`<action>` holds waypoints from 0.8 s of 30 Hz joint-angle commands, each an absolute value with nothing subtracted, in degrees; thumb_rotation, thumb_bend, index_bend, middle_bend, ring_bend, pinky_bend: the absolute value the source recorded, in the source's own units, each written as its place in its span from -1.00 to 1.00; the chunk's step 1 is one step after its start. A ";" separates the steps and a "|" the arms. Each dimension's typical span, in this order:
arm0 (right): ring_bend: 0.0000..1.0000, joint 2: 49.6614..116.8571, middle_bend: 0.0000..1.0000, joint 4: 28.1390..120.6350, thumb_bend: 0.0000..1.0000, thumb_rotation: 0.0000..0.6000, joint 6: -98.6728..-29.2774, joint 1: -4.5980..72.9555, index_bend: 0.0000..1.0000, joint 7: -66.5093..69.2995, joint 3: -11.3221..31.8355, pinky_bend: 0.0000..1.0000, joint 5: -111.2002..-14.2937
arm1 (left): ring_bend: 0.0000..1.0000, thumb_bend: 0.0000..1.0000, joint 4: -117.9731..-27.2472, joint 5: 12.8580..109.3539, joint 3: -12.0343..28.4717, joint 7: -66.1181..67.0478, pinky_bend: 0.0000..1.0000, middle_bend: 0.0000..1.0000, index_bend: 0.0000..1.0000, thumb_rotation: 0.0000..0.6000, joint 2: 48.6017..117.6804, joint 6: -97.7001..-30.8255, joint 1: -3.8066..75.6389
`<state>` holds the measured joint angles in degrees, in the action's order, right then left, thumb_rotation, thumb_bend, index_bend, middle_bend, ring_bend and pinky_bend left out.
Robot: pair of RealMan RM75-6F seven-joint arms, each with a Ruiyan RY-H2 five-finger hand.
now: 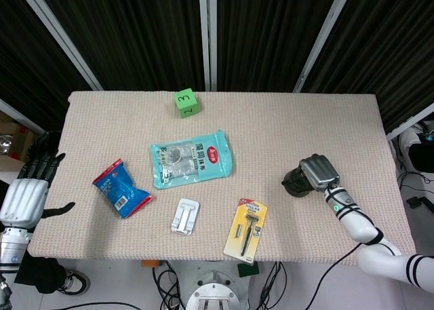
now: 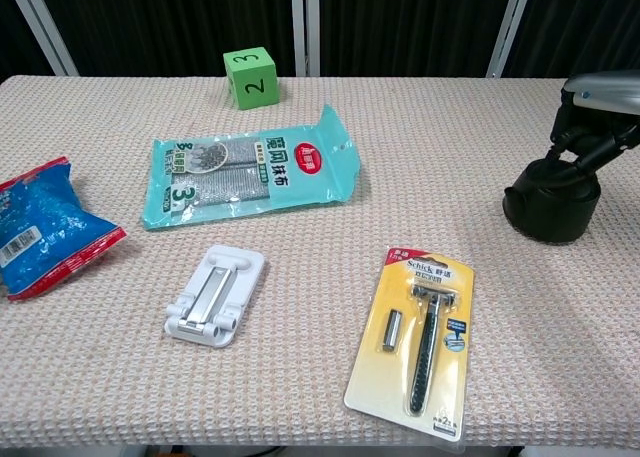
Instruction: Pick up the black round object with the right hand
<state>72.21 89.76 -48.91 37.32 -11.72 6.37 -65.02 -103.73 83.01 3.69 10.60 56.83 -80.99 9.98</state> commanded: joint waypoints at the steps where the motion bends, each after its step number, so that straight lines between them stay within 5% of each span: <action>1: 1.00 73.34 1.00 88.62 -0.65 0.25 -51.83 36.35 1.00 -9.38 6.79 -0.13 -68.20 | -0.96 -1.00 -103.78 82.97 3.69 10.63 -0.74 -0.95 -0.87 0.74 56.80 -80.95 9.99; 14: 1.00 75.40 1.00 85.83 -0.53 0.25 -61.05 34.16 1.00 -3.27 7.35 0.23 -78.19 | -0.96 -1.00 -103.77 83.17 3.65 11.01 -0.74 -0.95 -0.87 0.73 57.08 -80.98 10.08; 24: 1.00 74.92 1.00 87.99 -0.35 0.25 -62.90 34.12 1.00 -2.92 7.94 0.28 -80.42 | -0.96 -1.00 -103.76 83.13 3.64 11.01 -0.74 -0.95 -0.87 0.74 57.09 -81.03 10.04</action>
